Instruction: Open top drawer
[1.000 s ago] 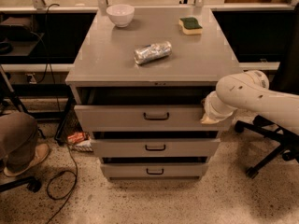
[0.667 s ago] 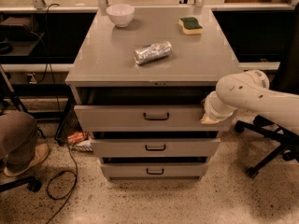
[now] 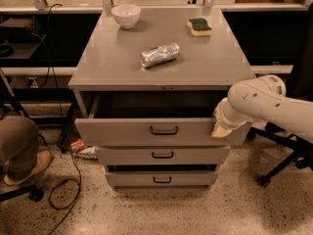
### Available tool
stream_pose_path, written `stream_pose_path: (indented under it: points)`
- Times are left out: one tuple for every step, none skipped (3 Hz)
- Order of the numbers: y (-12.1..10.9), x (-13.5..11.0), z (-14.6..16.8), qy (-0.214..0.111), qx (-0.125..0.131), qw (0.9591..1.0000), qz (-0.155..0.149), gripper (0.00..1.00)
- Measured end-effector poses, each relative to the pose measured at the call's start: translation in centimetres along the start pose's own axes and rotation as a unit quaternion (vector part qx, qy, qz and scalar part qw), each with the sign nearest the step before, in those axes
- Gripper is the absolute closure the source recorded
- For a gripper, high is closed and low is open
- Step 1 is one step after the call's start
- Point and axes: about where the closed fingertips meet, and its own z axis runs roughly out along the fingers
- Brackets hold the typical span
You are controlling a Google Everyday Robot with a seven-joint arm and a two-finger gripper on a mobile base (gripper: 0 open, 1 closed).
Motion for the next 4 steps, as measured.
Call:
stream_pose_path:
  points:
    - [3.0,-0.3,-1.5,-0.002,0.0,0.9992,0.039,1.0]
    - [3.0,-0.3,-1.5,-0.002,0.0,0.9992,0.039,1.0]
    - [5.1,0.0,-2.1,-0.004,-0.011,0.9989,0.046,1.0]
    - [8.4,0.0,-3.5,-0.004,-0.026,0.9982,0.054,1.0]
